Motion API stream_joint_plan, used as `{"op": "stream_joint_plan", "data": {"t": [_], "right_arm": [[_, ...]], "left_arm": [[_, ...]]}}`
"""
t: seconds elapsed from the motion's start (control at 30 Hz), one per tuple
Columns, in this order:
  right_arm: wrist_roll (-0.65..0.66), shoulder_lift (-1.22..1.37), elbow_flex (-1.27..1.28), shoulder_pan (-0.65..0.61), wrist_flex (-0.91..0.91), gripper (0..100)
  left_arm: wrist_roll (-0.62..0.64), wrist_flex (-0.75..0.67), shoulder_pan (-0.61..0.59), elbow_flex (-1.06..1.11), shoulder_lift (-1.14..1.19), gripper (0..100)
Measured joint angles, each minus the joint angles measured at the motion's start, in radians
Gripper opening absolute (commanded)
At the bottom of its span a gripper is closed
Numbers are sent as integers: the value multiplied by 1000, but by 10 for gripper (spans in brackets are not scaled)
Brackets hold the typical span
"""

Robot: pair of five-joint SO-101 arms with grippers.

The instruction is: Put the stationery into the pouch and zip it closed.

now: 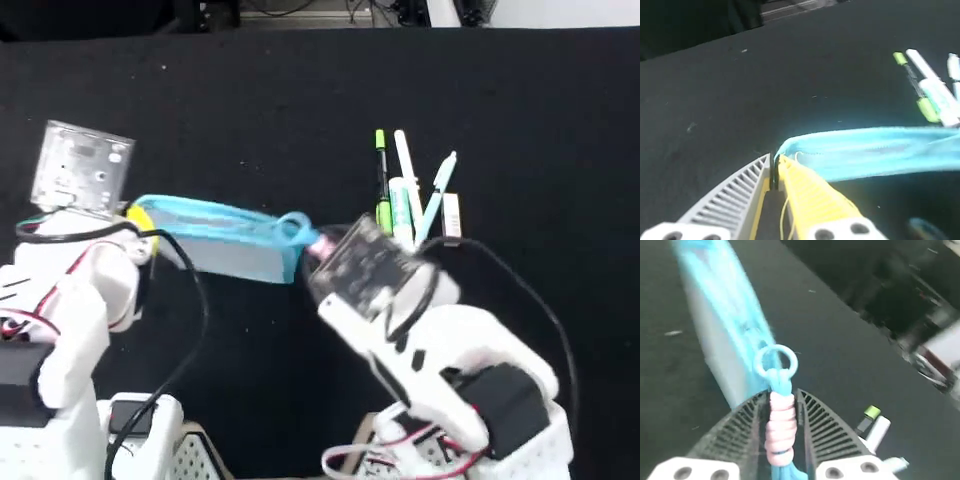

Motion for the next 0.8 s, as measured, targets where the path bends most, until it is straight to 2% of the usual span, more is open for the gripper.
{"op": "stream_joint_plan", "data": {"t": [0.17, 0.27, 0.43, 0.53, 0.8], "right_arm": [[-2, -11, 0, 123, -25, 11], [0, -17, 0, 120, -29, 11], [0, -15, 9, 64, -29, 11], [0, -15, 9, 38, -29, 11], [-5, 37, 6, 28, -37, 11]], "left_arm": [[0, 0, -63, 11, -5, 33], [-3, 0, -68, 60, -6, 40], [0, 0, -69, 81, -2, 170], [0, 2, -81, 80, 2, 198], [0, 126, -77, -173, -15, 203]]}}
